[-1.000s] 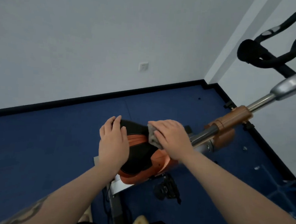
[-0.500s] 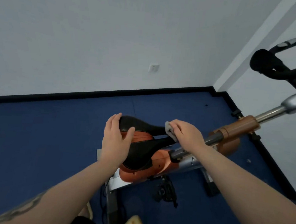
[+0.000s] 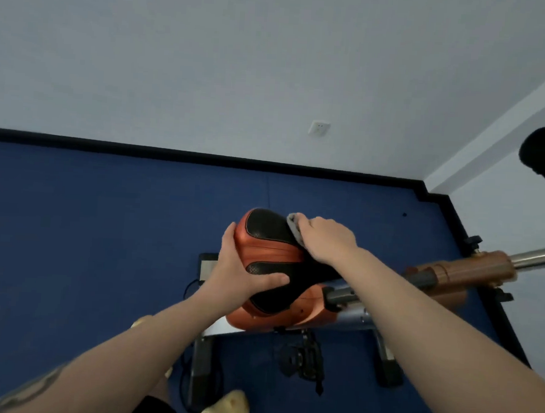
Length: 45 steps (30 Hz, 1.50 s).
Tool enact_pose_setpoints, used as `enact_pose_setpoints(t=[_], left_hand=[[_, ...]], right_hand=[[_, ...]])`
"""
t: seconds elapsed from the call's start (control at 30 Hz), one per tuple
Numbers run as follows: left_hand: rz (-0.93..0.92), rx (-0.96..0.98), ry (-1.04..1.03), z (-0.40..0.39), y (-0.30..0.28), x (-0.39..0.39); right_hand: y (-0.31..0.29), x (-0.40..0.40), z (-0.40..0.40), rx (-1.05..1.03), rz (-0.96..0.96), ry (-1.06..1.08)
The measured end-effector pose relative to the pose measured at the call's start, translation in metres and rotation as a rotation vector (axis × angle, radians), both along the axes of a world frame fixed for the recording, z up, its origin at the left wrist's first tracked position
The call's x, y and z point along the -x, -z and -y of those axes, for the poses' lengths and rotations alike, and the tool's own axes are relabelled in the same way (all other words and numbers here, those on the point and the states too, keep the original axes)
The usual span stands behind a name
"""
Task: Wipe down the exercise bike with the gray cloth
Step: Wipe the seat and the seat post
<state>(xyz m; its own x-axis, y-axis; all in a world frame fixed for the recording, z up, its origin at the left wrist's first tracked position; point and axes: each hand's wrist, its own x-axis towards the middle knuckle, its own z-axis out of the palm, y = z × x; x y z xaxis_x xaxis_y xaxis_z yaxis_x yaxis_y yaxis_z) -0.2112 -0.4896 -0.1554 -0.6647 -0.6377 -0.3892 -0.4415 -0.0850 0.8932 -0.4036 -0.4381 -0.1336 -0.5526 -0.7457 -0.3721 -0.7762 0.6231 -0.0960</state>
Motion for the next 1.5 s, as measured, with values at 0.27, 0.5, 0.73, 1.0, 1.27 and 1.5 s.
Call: enact_pose_setpoints(t=[0.27,0.5,0.73,1.0,1.27,1.5], left_hand=[[-0.022,-0.175,0.027,0.005,0.015,-0.007],[-0.027,-0.196,0.048,0.005,0.02,-0.006],[-0.002,-0.172,0.034,0.003,0.016,-0.007],[0.022,-0.228,0.011,0.0,0.021,-0.009],[-0.019,-0.225,0.012,0.001,0.025,-0.009],[-0.028,-0.164,-0.067,-0.002,0.02,-0.008]], right_hand=[[0.001,-0.005,0.017,0.257,0.385,-0.05],[0.003,-0.037,0.018,0.37,0.139,-0.468],[-0.008,-0.052,0.056,0.274,0.118,-0.355],[-0.014,-0.041,0.075,0.161,0.306,-0.209],[-0.006,-0.029,0.053,0.361,0.402,-0.24],[0.007,-0.051,0.017,0.428,0.063,-0.325]])
